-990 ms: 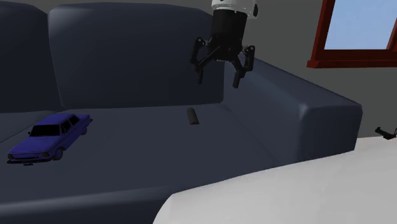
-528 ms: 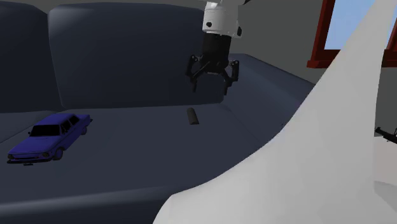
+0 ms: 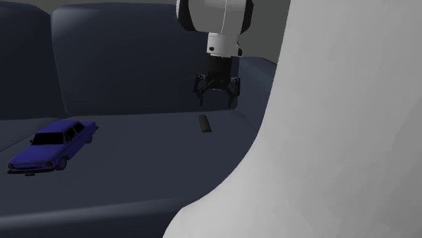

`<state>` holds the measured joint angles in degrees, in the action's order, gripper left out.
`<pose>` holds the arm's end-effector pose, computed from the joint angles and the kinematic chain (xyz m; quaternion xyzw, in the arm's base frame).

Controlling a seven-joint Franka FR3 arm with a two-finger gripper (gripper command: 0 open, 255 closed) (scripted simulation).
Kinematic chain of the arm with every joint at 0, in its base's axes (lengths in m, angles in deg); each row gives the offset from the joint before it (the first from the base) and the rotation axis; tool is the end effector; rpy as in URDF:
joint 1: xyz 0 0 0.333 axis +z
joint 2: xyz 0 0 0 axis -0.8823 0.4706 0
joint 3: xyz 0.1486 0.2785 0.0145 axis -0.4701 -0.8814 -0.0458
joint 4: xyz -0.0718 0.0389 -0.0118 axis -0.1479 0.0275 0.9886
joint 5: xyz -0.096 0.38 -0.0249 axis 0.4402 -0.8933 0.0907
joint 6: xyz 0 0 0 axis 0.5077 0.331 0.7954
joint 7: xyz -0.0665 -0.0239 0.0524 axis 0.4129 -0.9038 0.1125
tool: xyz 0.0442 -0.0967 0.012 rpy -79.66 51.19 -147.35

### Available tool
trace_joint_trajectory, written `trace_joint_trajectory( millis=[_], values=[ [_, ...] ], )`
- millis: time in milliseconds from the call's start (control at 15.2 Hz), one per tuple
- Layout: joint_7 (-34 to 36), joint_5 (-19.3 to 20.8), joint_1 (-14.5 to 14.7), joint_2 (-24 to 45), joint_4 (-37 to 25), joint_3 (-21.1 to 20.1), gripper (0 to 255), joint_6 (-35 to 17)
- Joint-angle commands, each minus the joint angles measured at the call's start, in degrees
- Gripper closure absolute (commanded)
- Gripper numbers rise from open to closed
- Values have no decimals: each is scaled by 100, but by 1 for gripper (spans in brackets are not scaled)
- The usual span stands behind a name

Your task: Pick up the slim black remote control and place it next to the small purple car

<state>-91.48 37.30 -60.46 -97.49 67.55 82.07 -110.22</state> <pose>0.5003 0.0174 0.4830 -0.9984 -0.0144 -0.0014 0.0538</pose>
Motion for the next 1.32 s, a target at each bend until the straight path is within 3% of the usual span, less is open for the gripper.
trace_joint_trajectory(
  millis=[0,462,858,1254],
  values=[
    [95,11,28,471,-346,-45,0,-129],
    [315,105,80,2062,-1711,-95,0,-340],
    [493,196,136,3439,-3190,-90,0,-221],
    [484,186,154,3592,-2951,-99,0,-614]
  ],
)
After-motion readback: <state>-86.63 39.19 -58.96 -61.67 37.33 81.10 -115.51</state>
